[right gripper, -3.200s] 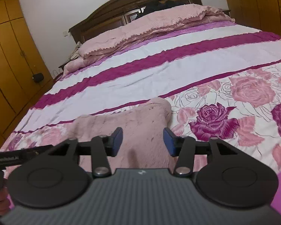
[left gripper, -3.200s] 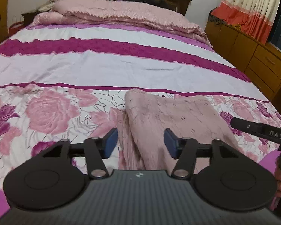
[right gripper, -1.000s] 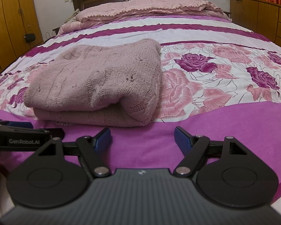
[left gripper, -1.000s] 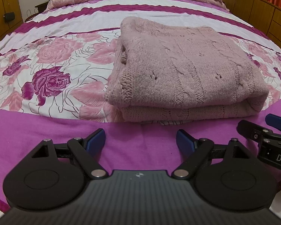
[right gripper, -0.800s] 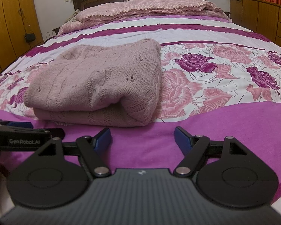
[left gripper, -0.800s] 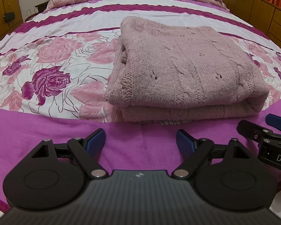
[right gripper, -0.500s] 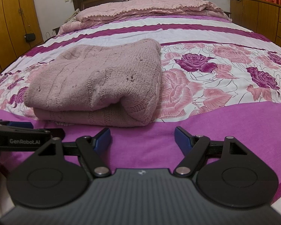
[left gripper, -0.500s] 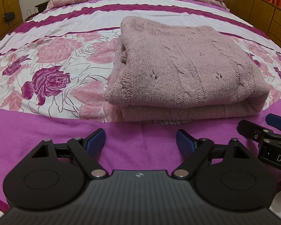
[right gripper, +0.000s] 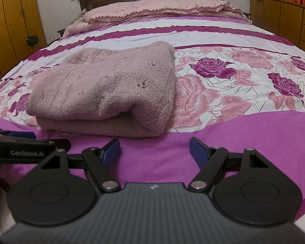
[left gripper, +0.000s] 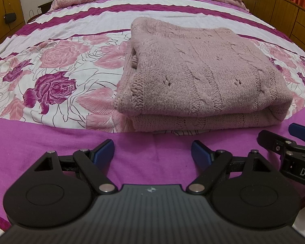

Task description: Fold small clothes

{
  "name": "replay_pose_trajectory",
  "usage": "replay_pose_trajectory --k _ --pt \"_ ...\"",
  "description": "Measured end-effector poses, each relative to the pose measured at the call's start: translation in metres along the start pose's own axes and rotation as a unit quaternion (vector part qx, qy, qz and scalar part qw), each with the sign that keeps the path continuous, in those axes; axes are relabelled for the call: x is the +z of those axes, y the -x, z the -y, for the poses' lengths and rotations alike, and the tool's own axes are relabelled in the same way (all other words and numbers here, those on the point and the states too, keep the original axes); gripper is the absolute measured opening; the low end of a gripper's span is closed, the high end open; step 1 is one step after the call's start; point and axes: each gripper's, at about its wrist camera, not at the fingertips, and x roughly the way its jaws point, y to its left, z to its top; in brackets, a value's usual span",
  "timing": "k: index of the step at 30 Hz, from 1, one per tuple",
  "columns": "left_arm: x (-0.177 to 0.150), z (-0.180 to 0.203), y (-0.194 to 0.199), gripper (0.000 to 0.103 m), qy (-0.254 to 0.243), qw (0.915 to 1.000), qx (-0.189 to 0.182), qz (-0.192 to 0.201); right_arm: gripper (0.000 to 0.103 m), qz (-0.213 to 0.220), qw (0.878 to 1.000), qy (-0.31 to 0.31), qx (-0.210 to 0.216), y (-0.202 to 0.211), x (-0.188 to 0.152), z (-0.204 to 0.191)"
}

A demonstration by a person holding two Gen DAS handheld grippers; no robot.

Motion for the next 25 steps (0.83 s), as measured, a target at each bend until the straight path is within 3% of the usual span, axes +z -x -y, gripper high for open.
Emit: replay_pose_trajectory --k 25 --pt "-0.0005 -0.0030 -0.0016 0.088 0.002 1.0000 -0.005 -0.003 0.078 0.000 1.000 0.000 0.001 -0.0004 0.0001 -0.0005"
